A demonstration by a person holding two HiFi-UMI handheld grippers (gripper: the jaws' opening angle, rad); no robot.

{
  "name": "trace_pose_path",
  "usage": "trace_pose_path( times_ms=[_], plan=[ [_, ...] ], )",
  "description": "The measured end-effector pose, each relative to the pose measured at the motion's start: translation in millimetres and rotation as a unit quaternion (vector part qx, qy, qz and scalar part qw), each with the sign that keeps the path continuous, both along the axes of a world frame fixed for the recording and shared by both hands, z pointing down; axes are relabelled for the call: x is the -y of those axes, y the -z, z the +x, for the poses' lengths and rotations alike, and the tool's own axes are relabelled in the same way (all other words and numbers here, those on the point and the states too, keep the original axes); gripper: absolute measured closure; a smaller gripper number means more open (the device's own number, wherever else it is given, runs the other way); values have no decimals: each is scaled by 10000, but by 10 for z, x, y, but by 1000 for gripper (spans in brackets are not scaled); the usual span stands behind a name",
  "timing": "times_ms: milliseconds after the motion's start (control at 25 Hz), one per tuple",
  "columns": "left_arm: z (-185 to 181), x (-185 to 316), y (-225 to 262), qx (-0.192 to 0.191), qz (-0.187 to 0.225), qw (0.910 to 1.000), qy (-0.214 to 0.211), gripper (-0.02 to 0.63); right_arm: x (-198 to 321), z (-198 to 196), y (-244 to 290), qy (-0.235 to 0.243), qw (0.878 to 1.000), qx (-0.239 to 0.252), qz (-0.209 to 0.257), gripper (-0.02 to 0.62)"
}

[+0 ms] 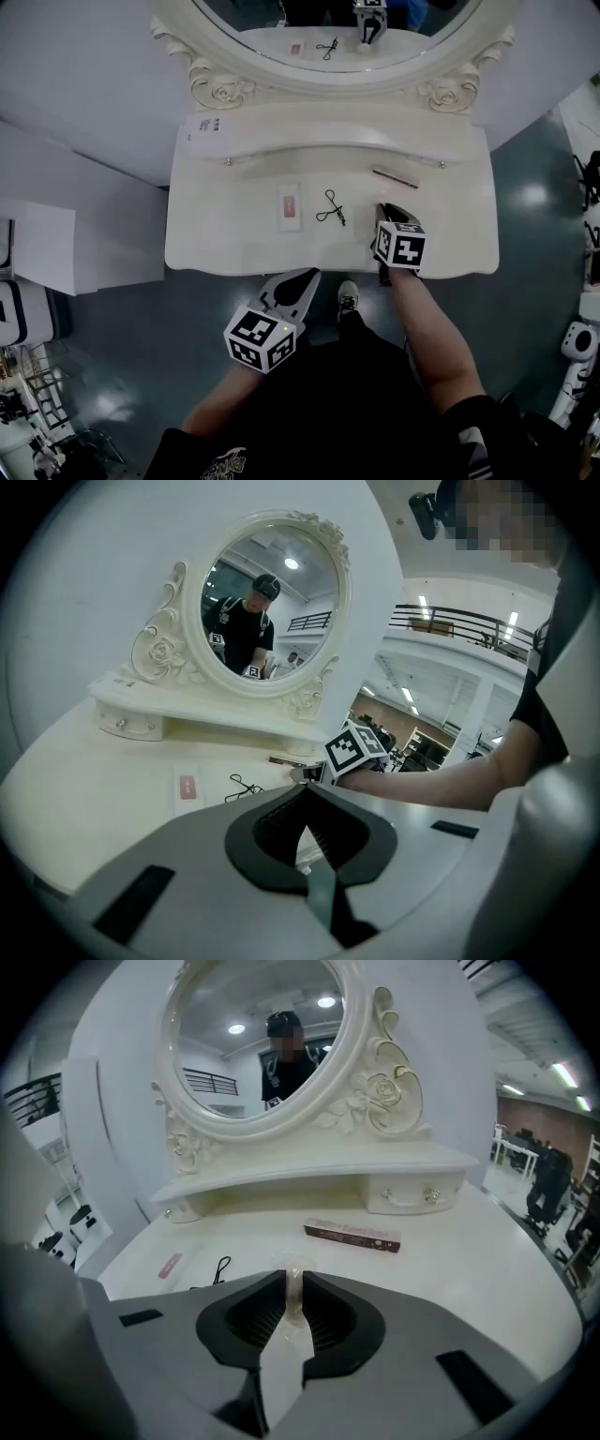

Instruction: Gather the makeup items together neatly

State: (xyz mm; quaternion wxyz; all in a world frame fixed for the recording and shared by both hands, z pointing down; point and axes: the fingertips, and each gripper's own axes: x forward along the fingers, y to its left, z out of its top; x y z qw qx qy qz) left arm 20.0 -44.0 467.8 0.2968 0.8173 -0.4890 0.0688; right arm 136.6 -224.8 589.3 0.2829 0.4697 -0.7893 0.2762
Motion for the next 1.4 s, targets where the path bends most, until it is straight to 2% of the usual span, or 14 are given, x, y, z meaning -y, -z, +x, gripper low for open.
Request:
trace_pose_path(
  times_ms=[200, 320, 600, 880, 1160, 1400],
  plan=[
    [-151, -72, 4, 12, -22, 10000, -51, 598, -21, -26, -111, -698, 9973, 113, -210, 522],
    [-239, -107, -5, 12, -55, 10000, -50, 598, -9, -36, -137, -932, 9954, 42, -210, 522],
    [-351, -191, -46, 17, -97, 9999, -93, 598, 29, -72, -147, -879, 9959, -212, -47, 517],
    [-412, -262, -21, 37, -96, 9998, -146, 598, 83, -166, -97, -634, 9972, -361, 145, 495],
    [-465, -323, 4, 57, -43, 9998, -200, 598, 3, -157, -2, -732, 9968, -187, 275, 454],
    [-457, -368, 68, 22, 73, 9994, -337, 598, -192, -144, 374, -761, 9941, -19, 771, 457]
  ],
)
